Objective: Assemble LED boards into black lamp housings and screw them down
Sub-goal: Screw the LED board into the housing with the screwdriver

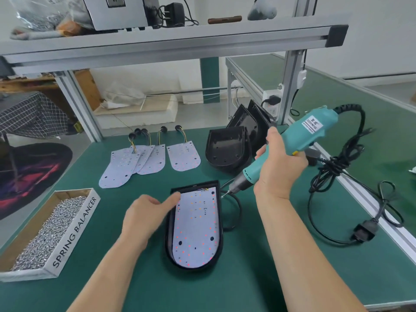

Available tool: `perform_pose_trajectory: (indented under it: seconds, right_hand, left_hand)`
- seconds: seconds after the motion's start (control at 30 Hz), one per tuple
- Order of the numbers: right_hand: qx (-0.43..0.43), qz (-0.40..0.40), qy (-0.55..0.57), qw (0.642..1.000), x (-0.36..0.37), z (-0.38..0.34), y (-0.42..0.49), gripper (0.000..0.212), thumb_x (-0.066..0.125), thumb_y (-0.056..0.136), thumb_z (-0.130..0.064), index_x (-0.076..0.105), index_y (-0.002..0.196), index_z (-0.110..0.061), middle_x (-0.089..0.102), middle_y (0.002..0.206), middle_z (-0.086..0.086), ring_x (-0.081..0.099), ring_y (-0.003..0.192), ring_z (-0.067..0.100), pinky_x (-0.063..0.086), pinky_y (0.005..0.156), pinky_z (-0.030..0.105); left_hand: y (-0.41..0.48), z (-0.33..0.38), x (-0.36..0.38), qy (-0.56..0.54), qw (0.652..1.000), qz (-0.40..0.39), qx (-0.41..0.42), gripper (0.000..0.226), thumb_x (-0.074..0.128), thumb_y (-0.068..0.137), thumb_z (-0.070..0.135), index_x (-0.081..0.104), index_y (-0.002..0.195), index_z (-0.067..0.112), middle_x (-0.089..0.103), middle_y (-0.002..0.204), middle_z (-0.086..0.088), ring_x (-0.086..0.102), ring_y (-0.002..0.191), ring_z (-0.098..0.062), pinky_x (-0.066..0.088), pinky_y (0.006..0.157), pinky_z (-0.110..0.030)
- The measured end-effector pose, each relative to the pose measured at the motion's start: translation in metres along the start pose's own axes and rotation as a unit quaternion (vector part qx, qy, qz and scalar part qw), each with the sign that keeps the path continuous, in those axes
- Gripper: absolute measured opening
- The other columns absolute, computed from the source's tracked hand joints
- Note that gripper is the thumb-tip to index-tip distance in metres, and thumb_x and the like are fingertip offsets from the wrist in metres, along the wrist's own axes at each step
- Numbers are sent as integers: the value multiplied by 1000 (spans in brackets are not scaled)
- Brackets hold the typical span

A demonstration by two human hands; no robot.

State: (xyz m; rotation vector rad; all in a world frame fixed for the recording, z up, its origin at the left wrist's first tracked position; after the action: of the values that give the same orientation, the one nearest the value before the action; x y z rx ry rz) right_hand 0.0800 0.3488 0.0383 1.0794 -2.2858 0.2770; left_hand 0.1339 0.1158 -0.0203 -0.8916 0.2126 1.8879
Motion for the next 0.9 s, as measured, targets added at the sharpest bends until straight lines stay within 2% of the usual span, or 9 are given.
perform_pose_trajectory:
  seconds: [0.17,0.23,0.3,0.37,0.43,0.47,0.6,0.77,0.9]
  right_hand:
    - [-12,-22,-3,1000,9,-1,-2,22,75,78,-26,55,74,-18,54,50,-2,52,48,18,46,53,29]
    - [-20,-29,-8,999,10,-1,-1,21,75,79,-24,55,72,-19,55,50,-3,52,47,18,47,54,30]
    - [-28,-35,-13,999,12,1,-2,22,74,79,-22,54,69,-21,54,50,-4,51,47,18,45,53,30]
    - [-41,-44,-27,998,14,4,-3,26,75,79,-21,53,66,-19,53,51,-1,50,45,17,44,51,28]
    - [-62,-57,-50,995,16,9,-5,28,75,78,-23,51,64,-17,52,53,7,49,45,19,44,50,28]
    - [-74,-66,-67,993,17,13,-5,30,75,78,-24,51,64,-14,52,54,11,49,46,22,44,51,30]
    - [-123,-103,-135,978,16,26,-8,43,73,80,-27,48,66,5,51,60,29,50,55,46,48,53,48]
    - [-139,-116,-159,970,14,33,-11,48,73,80,-30,48,68,9,52,58,28,50,56,46,47,51,50]
    - [-138,-120,-173,968,16,34,-11,47,73,80,-32,50,69,8,53,58,26,51,55,44,49,52,51]
  left_hand:
    - [-4,6,7,-15,995,-101,-10,62,83,64,64,39,69,20,36,64,3,33,64,-19,22,64,-33]
    - [-6,11,10,-39,988,-145,-22,62,85,53,57,58,76,5,60,71,-11,47,68,-20,32,67,-33]
    - [-4,13,14,-75,984,-163,-21,74,86,53,45,68,99,-11,74,96,-23,63,76,-23,46,76,-33]
    - [-2,16,21,-89,981,-174,-16,54,88,67,30,71,103,-8,76,93,-20,73,83,-29,58,88,-41]
    - [0,17,27,-84,978,-191,-13,29,81,80,20,74,99,0,79,89,-11,76,87,-30,58,92,-47]
    - [1,17,29,-85,977,-195,-12,24,79,82,18,74,99,1,79,89,-9,76,87,-30,58,92,-46]
    - [3,13,33,-107,976,-189,-10,23,78,83,15,73,101,2,79,91,-9,76,86,-29,60,88,-42]
    - [4,11,34,-118,974,-191,-7,18,77,84,15,74,98,5,79,85,-5,76,79,-24,57,69,-28]
    - [5,10,34,-120,974,-191,-4,16,78,84,16,74,96,6,79,86,-5,76,81,-25,59,76,-32]
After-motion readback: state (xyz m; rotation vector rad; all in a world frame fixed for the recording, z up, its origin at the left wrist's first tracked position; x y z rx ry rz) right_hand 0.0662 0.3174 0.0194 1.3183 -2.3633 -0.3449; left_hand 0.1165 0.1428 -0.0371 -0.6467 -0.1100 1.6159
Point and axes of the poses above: each hand's wrist, its own y-axis towards the middle knuckle, its own x-axis out of the palm, z = x × y, the point moved 1 cm from there along y, towards the middle knuckle
